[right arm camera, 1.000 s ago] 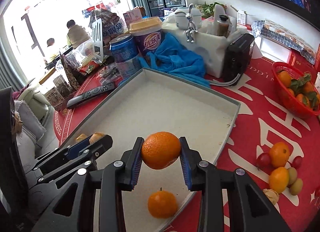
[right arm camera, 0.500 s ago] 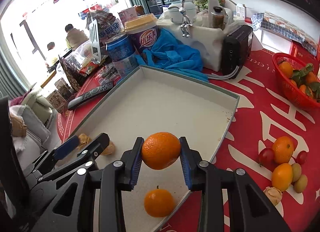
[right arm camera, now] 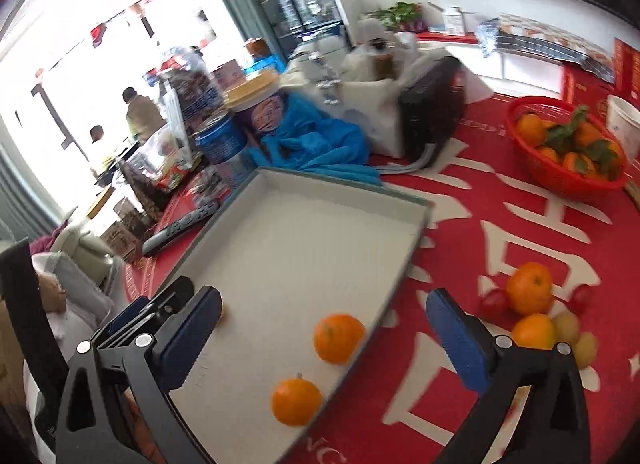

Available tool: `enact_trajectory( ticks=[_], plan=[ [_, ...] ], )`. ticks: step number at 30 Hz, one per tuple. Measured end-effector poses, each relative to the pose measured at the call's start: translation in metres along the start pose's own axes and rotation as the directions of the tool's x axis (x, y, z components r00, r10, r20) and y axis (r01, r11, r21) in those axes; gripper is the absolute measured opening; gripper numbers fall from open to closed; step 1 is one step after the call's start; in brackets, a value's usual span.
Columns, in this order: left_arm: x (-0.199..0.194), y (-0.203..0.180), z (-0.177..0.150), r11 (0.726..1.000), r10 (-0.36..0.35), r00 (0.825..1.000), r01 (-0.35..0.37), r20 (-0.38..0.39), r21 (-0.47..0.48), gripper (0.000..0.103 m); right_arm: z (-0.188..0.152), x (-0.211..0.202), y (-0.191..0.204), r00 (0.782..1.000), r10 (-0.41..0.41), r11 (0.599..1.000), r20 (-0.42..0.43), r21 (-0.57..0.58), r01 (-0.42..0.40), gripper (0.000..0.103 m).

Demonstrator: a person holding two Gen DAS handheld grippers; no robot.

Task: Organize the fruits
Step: 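Open left tool over the tray while right tool releases the orange into it, then grasp a third tan papery fruit with left tool while right tool approaches a red tomato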

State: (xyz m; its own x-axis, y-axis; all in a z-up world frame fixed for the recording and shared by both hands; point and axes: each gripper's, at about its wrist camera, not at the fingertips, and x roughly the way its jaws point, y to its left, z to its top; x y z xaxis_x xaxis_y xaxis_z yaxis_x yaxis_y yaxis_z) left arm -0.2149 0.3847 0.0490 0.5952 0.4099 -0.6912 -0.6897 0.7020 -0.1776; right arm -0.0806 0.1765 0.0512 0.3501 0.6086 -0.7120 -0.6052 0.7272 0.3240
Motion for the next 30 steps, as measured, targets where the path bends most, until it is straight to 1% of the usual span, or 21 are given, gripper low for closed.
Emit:
enact_trajectory(
  ticks=[5,9,11,13,15,17,18,20,21,22,23,25,26,28,30],
  plan=[
    [-0.007,-0.033,-0.011,0.992,-0.068,0.998,0.067,0.002,0.110,0.082,-0.007,-0.031,-0.038,0.998,-0.063,0.995,0.031,0.082,0.060,0.103],
    [-0.017,-0.064,-0.026,0.966,-0.140,0.990,0.135,0.005,0.221,0.082,-0.018,-0.053,-0.072,0.990,-0.138,0.981,0.043,0.147,0.130,0.103],
    [-0.023,-0.079,-0.034,0.946,-0.179,0.984,0.171,0.003,0.277,0.082,-0.025,-0.061,-0.090,0.980,-0.194,0.967,0.031,0.175,0.186,0.103],
    [-0.028,-0.093,-0.041,0.921,-0.220,0.975,0.211,-0.010,0.327,0.082,-0.035,-0.066,-0.109,0.969,-0.249,0.948,0.003,0.204,0.243,0.103],
    [-0.033,-0.109,-0.050,0.885,-0.271,0.961,0.268,-0.047,0.380,0.082,-0.044,-0.072,-0.126,0.953,-0.302,0.930,-0.021,0.213,0.300,0.103],
    [-0.038,-0.125,-0.059,0.848,-0.311,0.946,0.318,-0.086,0.424,0.082,-0.055,-0.081,-0.140,0.931,-0.365,0.907,-0.023,0.215,0.361,0.103],
    [-0.040,-0.136,-0.066,0.823,-0.327,0.938,0.341,-0.113,0.453,0.082,-0.061,-0.086,-0.147,0.918,-0.397,0.895,-0.020,0.213,0.391,0.103],
    [-0.039,-0.154,-0.078,0.791,-0.335,0.930,0.366,-0.154,0.491,0.082,-0.068,-0.091,-0.159,0.896,-0.444,0.874,-0.032,0.208,0.440,0.103],
    [-0.037,-0.164,-0.085,0.778,-0.327,0.929,0.370,-0.175,0.507,0.082,-0.072,-0.092,-0.167,0.885,-0.463,0.862,-0.050,0.205,0.463,0.103],
    [-0.034,-0.170,-0.088,0.772,-0.320,0.929,0.371,-0.188,0.516,0.082,-0.076,-0.093,-0.175,0.883,-0.465,0.859,-0.065,0.208,0.468,0.103],
    [-0.030,-0.179,-0.094,0.766,-0.305,0.929,0.371,-0.210,0.525,0.082,-0.080,-0.094,-0.181,0.885,-0.458,0.859,-0.077,0.216,0.464,0.103],
    [-0.023,-0.189,-0.099,0.765,-0.288,0.927,0.374,-0.241,0.525,0.082,-0.086,-0.094,-0.196,0.897,-0.427,0.863,-0.111,0.245,0.441,0.103],
    [-0.020,-0.193,-0.101,0.767,-0.279,0.926,0.375,-0.256,0.520,0.082,-0.088,-0.097,-0.199,0.899,-0.424,0.867,-0.107,0.239,0.437,0.103],
    [-0.012,-0.202,-0.103,0.776,-0.261,0.924,0.374,-0.281,0.508,0.082,-0.091,-0.102,-0.202,0.886,-0.450,0.858,-0.111,0.223,0.464,0.103],
    [-0.002,-0.211,-0.104,0.789,-0.240,0.924,0.365,-0.299,0.495,0.082,-0.095,-0.104,-0.208,0.886,-0.445,0.857,-0.133,0.224,0.464,0.103]
  ],
)
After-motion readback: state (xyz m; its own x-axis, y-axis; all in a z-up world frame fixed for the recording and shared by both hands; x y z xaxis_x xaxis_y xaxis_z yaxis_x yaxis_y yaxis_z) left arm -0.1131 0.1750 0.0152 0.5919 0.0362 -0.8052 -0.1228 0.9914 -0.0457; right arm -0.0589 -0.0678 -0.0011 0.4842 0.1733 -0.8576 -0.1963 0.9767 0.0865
